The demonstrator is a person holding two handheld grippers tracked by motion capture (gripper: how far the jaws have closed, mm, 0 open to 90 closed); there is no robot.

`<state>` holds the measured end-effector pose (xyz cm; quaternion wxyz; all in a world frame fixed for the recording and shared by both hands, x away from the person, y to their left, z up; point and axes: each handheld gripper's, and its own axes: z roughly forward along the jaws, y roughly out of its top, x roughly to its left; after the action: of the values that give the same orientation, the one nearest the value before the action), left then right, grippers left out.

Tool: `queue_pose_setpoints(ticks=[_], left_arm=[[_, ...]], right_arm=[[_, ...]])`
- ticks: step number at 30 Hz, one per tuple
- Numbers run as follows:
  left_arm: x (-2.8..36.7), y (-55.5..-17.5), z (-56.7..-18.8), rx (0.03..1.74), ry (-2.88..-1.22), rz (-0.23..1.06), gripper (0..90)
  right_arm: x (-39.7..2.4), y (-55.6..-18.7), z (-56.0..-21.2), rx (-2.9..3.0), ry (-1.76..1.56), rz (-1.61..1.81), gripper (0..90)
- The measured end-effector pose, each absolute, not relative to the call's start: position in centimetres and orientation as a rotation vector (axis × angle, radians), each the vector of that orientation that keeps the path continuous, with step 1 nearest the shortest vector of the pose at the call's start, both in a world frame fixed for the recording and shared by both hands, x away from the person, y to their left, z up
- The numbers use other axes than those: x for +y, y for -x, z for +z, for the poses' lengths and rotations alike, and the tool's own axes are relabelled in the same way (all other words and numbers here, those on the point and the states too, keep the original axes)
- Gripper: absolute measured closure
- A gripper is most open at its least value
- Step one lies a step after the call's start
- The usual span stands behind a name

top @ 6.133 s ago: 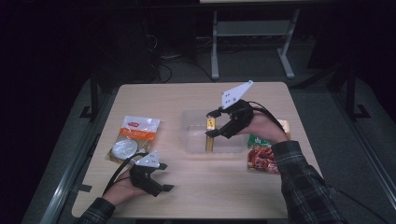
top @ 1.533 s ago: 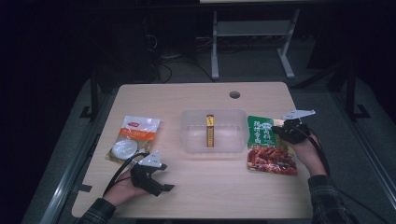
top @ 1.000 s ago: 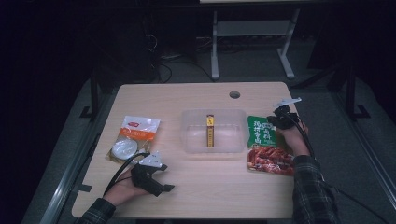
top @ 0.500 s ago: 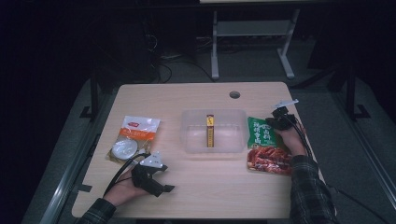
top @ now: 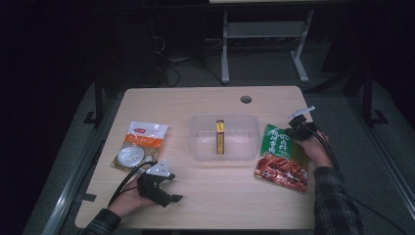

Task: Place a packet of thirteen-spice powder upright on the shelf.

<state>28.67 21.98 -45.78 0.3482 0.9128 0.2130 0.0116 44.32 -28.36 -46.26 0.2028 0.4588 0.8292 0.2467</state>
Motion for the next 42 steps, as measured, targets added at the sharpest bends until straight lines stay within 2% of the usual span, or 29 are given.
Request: queue_pose_setpoints(ticks=[21,42], left_arm=[[21.4,-29.3,-45.3,0.532,-2.343,0.025,16.1],[21.8,-29.2,-45.2,0.543,-2.336,0.051,16.1]], right_arm=[[-31.1,-37.2,-45.9,2.370,-1.280,0.667,90.0],[-29.9,-31.8,-45.5,2.509,-1.151,0.676,90.0]])
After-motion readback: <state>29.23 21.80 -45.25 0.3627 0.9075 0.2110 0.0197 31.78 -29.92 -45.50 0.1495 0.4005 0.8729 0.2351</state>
